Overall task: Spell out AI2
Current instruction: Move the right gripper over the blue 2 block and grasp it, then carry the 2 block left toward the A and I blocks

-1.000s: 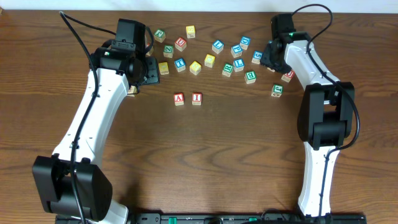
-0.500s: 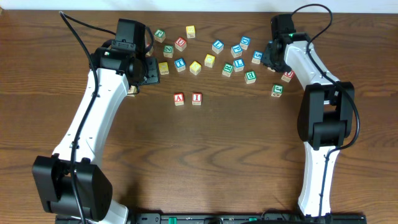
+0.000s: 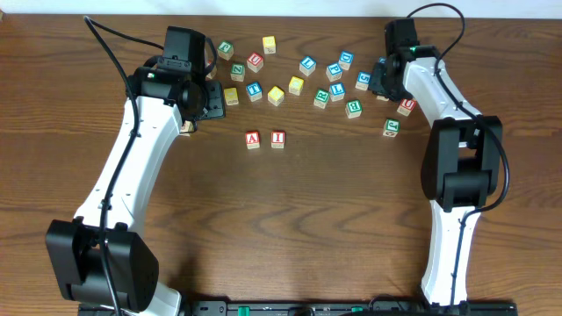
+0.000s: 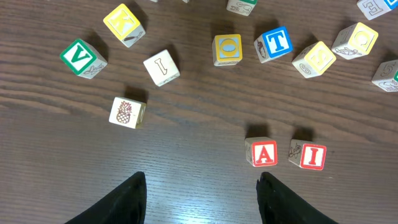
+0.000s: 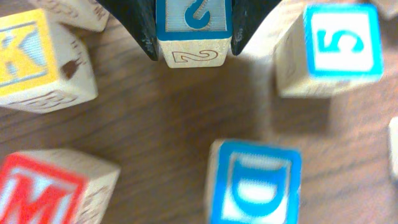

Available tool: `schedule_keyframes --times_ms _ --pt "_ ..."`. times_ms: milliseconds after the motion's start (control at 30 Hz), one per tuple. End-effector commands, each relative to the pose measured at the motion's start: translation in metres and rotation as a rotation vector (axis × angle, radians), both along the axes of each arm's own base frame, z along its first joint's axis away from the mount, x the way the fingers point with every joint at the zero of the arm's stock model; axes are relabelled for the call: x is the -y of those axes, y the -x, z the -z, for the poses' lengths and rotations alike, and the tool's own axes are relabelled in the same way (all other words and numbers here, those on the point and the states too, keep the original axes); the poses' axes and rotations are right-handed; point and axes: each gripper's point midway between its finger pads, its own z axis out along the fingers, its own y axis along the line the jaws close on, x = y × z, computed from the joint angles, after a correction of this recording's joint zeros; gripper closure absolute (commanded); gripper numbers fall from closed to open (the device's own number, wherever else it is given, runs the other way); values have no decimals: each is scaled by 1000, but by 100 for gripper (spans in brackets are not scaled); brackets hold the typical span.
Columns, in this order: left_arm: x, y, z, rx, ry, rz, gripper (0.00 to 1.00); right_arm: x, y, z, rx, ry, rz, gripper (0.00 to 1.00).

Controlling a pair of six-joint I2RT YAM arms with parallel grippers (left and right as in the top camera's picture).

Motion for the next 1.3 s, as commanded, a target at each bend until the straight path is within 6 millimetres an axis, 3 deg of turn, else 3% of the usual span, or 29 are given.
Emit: schedule_keyframes --times_ms 0,200,367,500,900,1000,1267 --pt "0 -1 -8 18 1 15 44 -15 0 -43 55 -62 -131 86" --pt "0 -1 -8 18 1 15 44 -42 20 -103 98 -183 -271 88" --pt "0 -1 -8 18 1 15 44 -68 43 -122 69 -285 -335 90" --pt "0 -1 -8 18 1 15 44 -90 65 -112 -20 -315 -373 89" --pt "0 -1 -8 18 2 14 44 -164 126 -42 -198 -306 -527 89" --pt "0 -1 -8 18 4 11 44 -174 130 -35 -193 -293 -537 89" --pt "0 -1 -8 17 5 8 44 -179 126 -15 -133 -136 -464 88"
